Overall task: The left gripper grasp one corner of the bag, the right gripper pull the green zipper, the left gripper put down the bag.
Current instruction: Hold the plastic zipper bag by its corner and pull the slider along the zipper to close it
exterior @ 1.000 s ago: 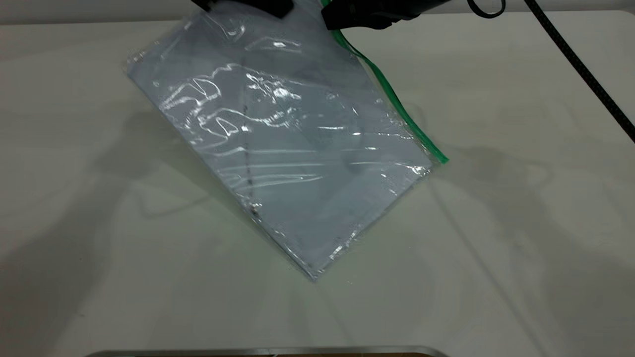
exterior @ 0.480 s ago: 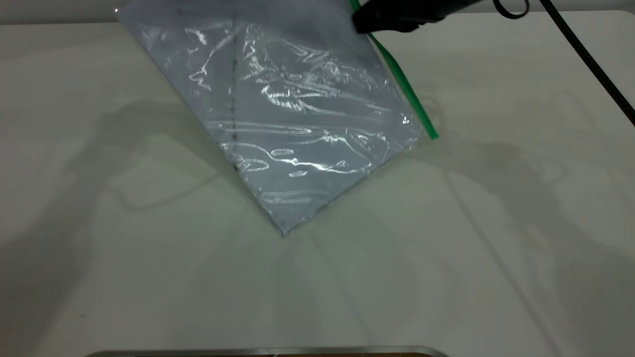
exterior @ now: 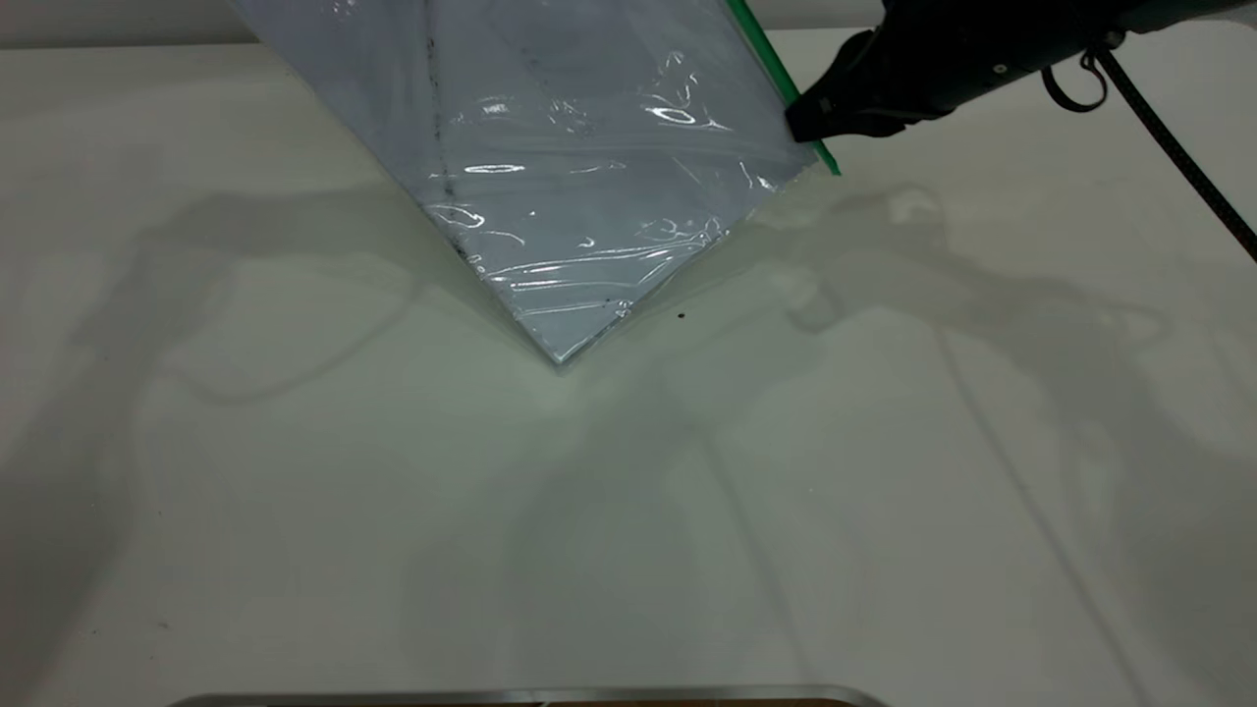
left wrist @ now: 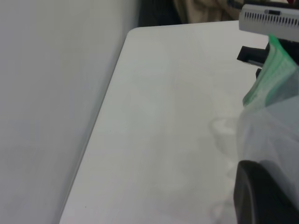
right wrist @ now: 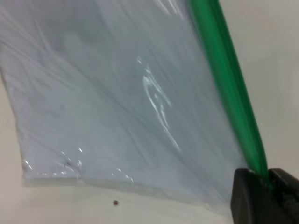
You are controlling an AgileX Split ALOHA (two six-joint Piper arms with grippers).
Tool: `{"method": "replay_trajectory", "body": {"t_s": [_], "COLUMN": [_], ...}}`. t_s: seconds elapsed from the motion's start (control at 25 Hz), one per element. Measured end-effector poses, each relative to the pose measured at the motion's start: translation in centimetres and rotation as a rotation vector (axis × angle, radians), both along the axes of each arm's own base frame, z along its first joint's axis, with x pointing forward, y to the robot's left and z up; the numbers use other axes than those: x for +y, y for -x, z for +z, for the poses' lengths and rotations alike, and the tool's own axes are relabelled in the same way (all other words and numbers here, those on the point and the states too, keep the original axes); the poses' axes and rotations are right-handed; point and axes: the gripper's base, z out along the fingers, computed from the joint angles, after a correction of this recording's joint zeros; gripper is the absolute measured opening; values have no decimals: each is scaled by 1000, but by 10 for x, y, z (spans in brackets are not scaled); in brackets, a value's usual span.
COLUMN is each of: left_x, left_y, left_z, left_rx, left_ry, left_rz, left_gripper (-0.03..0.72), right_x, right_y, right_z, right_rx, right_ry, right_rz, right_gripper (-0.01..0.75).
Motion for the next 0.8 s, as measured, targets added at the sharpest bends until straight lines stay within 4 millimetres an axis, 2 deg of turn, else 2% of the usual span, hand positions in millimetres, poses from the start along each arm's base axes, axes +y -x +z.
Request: {"method": "replay_trajectory", "body": {"t_s": [0.32,0.6,0.72,0.8], "left_x": [5,5,4,1], "left_y": [-1,-1,2,5], "left_z": [0,0,-1,-2], "left_rx": [1,4,25,42], "left_ry": [5,-1,-39,-81], "left_rz": [10,5,-8,-28], "left_gripper": [55,55,55,55], "right_x": [-6,-7,-8,-9], "right_y": [3,3,1,0], "right_z": [-8,-10,-8,-3], "right_rx": [15,44,48,38], "right_ry": [56,20,3,13], "right_rz": [19,-29,-69,-84], "right_gripper": [43,52,90,165]}}
